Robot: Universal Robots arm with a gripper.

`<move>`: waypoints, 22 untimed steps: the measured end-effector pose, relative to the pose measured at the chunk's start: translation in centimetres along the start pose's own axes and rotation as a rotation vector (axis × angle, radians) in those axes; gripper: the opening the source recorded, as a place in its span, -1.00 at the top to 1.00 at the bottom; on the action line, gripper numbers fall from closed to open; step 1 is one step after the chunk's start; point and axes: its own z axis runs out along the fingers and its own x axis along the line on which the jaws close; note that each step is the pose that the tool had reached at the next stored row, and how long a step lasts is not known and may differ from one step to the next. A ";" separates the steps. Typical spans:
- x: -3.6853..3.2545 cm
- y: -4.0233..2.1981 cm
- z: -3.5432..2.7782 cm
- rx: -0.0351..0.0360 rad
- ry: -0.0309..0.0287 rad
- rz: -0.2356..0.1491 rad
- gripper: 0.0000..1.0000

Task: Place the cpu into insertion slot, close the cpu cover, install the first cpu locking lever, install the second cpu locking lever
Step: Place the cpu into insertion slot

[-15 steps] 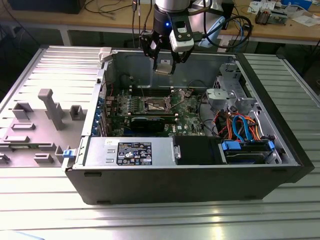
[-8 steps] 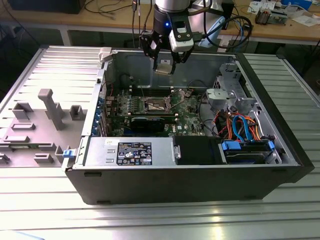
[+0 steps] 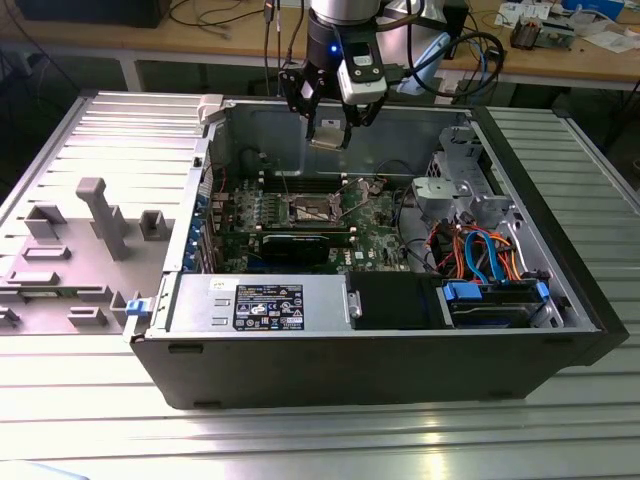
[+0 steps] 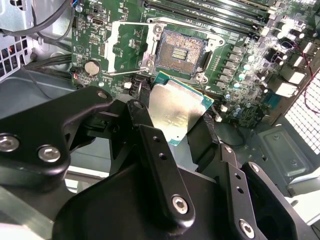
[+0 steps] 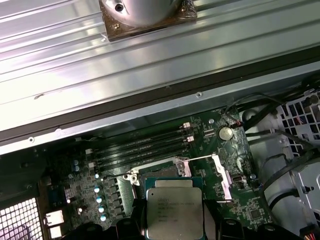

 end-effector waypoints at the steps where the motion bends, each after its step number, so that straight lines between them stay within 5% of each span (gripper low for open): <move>1: 0.00 0.00 0.00 0.0000 -0.0002 0.002 -0.09; 22: 0.00 0.00 0.00 -0.0005 -0.0023 0.025 -0.09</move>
